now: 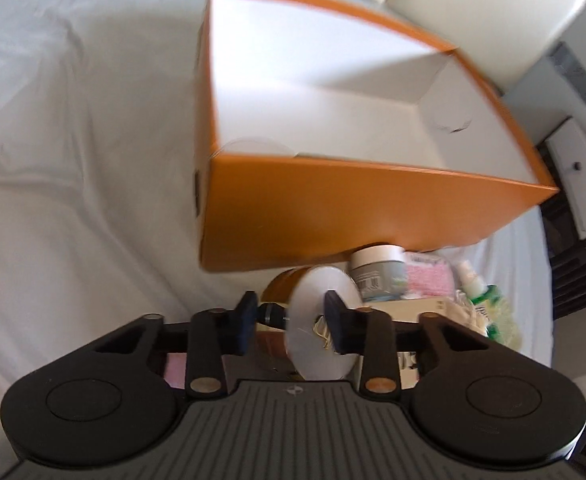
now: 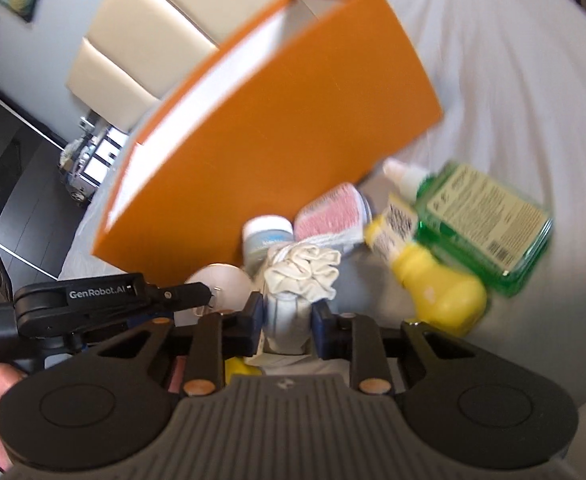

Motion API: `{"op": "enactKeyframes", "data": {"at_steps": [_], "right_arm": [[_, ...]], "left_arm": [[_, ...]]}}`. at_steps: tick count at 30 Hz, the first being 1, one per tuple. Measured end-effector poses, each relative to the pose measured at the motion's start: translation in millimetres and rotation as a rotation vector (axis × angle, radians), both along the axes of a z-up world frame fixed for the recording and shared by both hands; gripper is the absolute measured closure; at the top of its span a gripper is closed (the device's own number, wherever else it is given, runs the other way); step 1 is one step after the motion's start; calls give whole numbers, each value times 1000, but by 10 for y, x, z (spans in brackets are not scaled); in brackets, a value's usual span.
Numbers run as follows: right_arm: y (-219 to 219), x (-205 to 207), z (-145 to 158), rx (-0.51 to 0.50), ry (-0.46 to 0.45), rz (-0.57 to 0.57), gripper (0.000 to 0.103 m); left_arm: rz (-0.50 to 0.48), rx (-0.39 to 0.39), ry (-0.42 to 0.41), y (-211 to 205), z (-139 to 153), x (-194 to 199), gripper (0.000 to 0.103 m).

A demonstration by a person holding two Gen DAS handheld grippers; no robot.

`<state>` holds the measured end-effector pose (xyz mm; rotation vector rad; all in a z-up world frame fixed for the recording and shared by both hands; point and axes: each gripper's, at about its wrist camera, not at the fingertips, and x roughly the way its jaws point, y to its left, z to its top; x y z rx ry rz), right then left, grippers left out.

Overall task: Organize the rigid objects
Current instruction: 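Grasp the gold compact with left tool while right tool grasps the cloth pouch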

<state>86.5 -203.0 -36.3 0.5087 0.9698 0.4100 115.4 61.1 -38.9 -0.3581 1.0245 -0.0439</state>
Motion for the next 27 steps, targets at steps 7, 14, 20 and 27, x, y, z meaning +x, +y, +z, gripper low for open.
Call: {"op": "enactKeyframes", "data": {"at_steps": [7, 14, 20, 27], "right_arm": [[72, -186, 243, -113, -126, 94, 84], [-37, -92, 225, -121, -75, 98, 64], [-87, -41, 168, -74, -50, 79, 61], [-1, -10, 146, -124, -30, 99, 61]], "left_arm": [[-122, 68, -78, -218, 122, -113, 71], [-127, 64, -60, -223, 70, -77, 66], [-214, 33, -133, -344, 140, -139, 66], [-280, 73, -57, -501, 21, -40, 66]]}}
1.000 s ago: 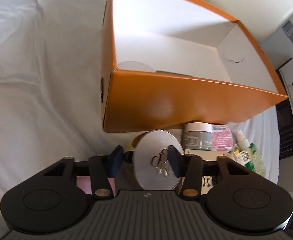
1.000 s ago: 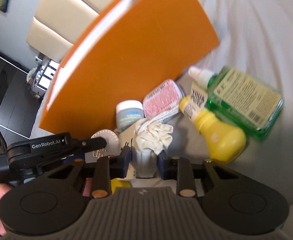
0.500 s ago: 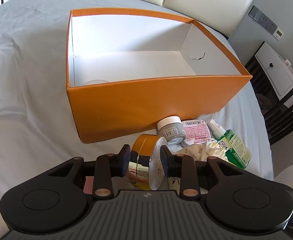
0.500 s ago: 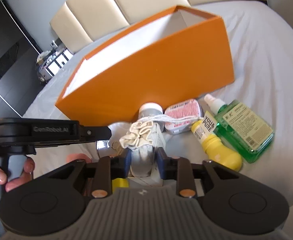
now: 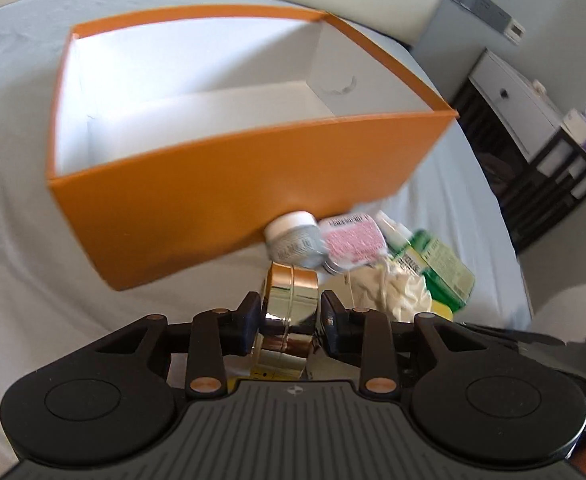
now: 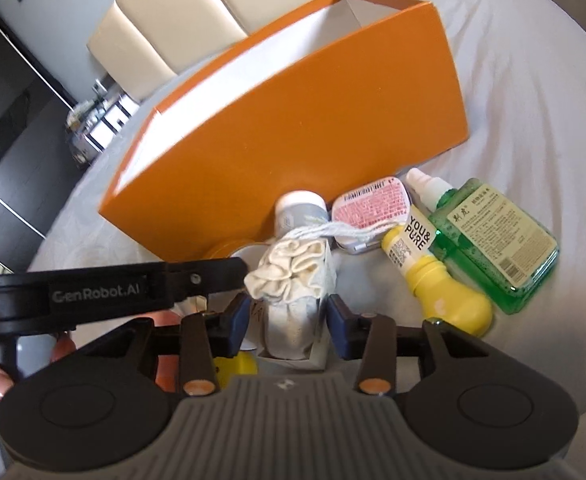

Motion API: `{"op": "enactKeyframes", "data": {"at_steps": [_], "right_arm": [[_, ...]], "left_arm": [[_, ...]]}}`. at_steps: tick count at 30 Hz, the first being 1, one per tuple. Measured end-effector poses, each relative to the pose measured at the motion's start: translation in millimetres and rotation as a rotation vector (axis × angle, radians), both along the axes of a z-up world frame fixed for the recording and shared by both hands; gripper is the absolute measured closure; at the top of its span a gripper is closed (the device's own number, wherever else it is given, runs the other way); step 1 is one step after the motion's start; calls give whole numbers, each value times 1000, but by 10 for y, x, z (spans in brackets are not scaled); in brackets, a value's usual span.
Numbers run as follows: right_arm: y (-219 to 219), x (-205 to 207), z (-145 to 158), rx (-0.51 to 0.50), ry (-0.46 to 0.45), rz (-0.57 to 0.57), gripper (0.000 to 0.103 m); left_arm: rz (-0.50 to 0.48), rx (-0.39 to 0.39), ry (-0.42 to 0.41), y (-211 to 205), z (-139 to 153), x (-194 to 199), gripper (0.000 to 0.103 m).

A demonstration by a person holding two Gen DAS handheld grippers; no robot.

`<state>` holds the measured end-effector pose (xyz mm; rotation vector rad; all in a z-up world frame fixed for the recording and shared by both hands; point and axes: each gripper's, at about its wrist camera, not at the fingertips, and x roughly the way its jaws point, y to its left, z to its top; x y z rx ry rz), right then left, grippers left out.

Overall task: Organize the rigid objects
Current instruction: 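Grasp the gold compact with left tool while right tool grasps the cloth pouch, then place compact in orange box with left tool while right tool drops pouch inside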

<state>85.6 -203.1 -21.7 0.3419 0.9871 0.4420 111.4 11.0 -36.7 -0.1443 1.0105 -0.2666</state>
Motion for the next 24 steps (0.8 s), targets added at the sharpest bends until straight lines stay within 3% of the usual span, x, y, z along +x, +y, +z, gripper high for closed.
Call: {"op": "enactKeyframes", "data": {"at_steps": [3, 12, 18, 24], "right_arm": [[20, 23, -25, -22, 17, -7, 67], [-46, 80, -74, 14, 47, -21, 73], [-152, -20, 110, 29, -8, 4, 77], [-319, 20, 493, 48, -86, 3, 77]], "left_arm": [[30, 29, 26, -23, -53, 43, 66], [57, -3, 15, 47, -17, 35, 72], [55, -46, -66, 107, 226, -111, 72], [45, -109, -177, 162, 652, -188, 72]]}}
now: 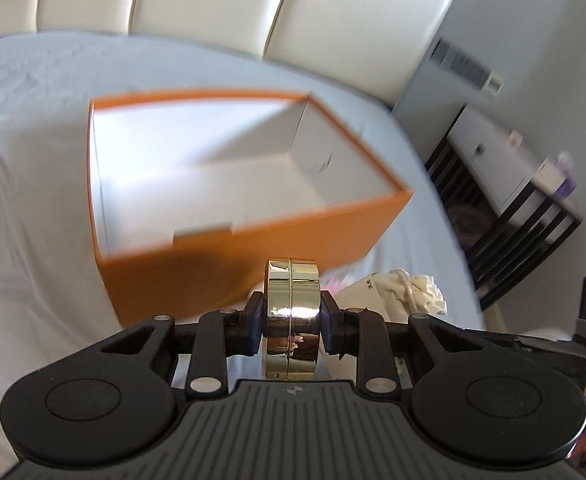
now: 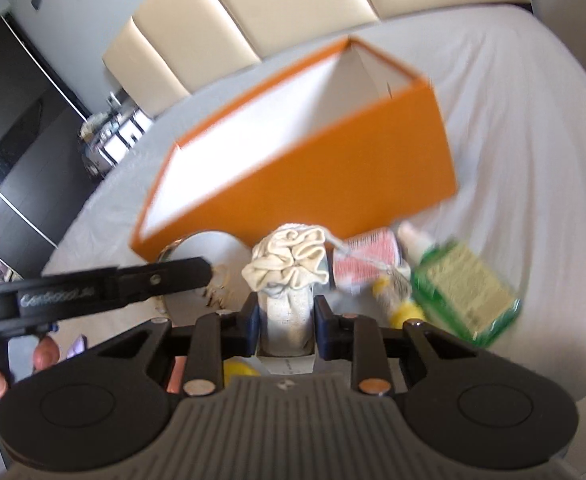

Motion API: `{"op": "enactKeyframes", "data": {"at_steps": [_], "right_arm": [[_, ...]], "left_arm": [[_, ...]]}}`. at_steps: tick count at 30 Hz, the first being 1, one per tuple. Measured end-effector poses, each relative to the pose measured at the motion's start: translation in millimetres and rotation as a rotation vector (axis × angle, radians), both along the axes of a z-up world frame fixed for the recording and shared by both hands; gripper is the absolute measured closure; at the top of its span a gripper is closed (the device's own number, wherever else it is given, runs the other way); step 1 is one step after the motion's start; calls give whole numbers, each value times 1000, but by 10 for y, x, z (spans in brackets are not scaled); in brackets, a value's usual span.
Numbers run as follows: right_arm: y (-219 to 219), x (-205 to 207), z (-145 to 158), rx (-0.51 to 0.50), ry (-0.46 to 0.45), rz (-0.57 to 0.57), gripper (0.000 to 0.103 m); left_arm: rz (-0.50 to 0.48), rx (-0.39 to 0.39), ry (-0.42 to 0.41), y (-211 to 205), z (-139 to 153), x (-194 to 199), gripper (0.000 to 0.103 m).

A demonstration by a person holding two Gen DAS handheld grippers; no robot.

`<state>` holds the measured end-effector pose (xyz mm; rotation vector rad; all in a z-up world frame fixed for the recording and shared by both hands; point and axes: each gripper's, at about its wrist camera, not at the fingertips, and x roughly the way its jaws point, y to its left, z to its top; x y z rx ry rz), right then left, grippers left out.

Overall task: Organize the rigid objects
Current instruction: 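Place compact in orange box with left tool while right tool drops pouch inside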

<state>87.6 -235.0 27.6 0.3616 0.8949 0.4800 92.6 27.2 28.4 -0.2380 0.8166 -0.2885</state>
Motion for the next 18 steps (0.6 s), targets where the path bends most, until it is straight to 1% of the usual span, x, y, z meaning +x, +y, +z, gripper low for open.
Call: {"op": "enactKeyframes", "data": {"at_steps": [4, 7, 10, 11, 14, 16, 18], "right_arm": [[-47, 116, 370, 24, -90, 0, 77], [-14, 287, 636, 36, -156, 12, 77], [105, 496, 852, 31, -216, 19, 77], [150, 576, 907, 25, -231, 20, 77], [315, 836, 992, 1, -250, 23, 77], [418, 1015, 962, -19, -240, 25, 77], [511, 1159, 879, -45, -225, 29, 77]], "left_arm": [[42, -54, -73, 163, 311, 148, 72], [128, -36, -112, 312, 513, 365, 72], [201, -6, -130, 438, 617, 648, 72], [216, -3, -119, 476, 609, 761, 72], [220, 25, -31, 549, 455, 1141, 72], [199, 79, 29, 548, 280, 1294, 72], [169, 129, 60, 489, 108, 1375, 72]]}}
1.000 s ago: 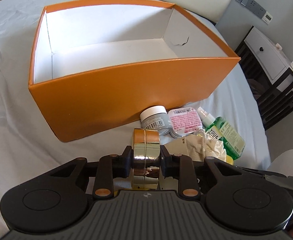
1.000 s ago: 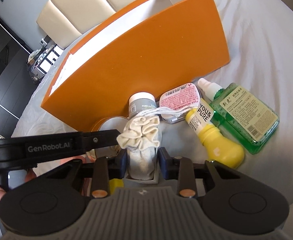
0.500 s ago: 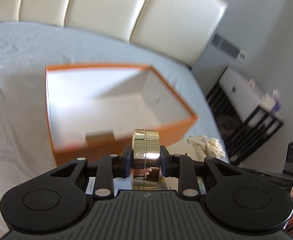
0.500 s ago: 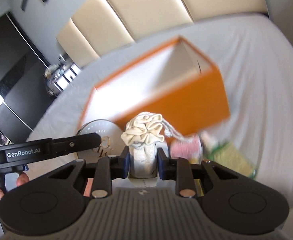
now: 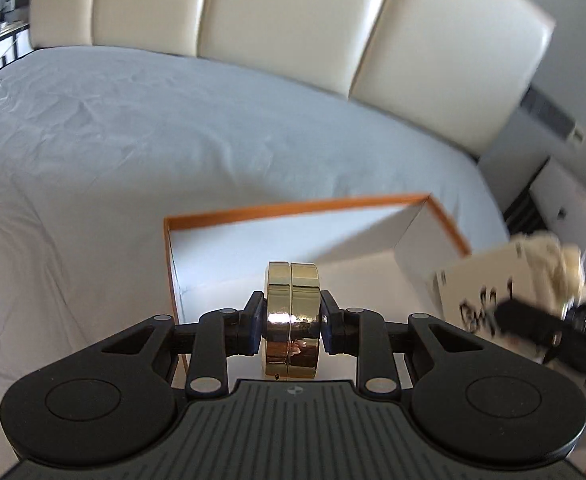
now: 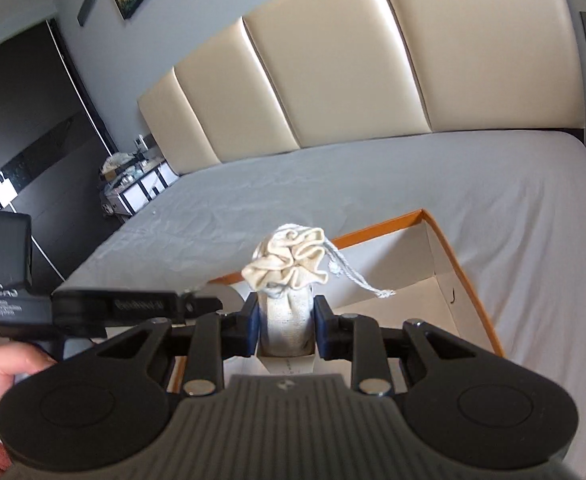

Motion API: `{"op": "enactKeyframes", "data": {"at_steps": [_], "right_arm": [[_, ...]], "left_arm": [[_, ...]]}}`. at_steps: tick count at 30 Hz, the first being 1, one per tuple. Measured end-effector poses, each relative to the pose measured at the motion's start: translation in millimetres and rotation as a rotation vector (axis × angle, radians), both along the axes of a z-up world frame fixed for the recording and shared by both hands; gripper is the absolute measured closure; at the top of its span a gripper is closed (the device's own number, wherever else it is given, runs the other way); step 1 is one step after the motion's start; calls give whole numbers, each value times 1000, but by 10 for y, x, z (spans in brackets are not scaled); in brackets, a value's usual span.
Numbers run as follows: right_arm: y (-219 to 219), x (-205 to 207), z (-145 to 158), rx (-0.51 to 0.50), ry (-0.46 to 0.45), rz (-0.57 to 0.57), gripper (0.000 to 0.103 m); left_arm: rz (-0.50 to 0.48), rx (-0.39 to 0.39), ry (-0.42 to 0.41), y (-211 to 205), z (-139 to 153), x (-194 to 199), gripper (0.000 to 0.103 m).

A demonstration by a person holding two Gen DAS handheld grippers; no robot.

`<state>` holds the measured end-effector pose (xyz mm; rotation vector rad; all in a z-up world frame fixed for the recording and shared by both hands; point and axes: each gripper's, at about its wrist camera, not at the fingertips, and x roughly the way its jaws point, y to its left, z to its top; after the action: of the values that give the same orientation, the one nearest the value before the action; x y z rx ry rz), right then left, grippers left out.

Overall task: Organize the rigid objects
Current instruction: 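Place compact in orange box with left tool while right tool drops pouch inside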

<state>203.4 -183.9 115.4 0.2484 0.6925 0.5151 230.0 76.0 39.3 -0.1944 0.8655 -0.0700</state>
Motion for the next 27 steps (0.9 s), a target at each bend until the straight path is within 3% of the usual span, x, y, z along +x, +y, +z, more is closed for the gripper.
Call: {"op": "enactKeyframes", "data": {"at_steps": [5, 10, 13, 16, 18, 22, 27], "right_arm": [[158, 229, -287, -70, 48, -4, 77], [243, 362, -436, -97, 87, -11, 77], [291, 378, -454, -108, 83, -1, 78], [350, 355, -458, -124, 80, 14, 94], [373, 336, -476, -137, 86, 14, 103], [385, 357, -417, -159, 68, 18, 103], [400, 402, -478, -238, 117, 47, 98]], "left_arm": [[-59, 45, 101, -30, -322, 114, 72], [-96, 186, 129, -178, -463, 177, 72], [-108, 184, 155, -182, -531, 228, 72], [-128, 203, 185, -224, -604, 238, 72], [-131, 232, 191, -258, -634, 231, 72], [-133, 312, 170, -326, -645, 196, 66], [-150, 381, 132, -387, -605, 114, 65]]}}
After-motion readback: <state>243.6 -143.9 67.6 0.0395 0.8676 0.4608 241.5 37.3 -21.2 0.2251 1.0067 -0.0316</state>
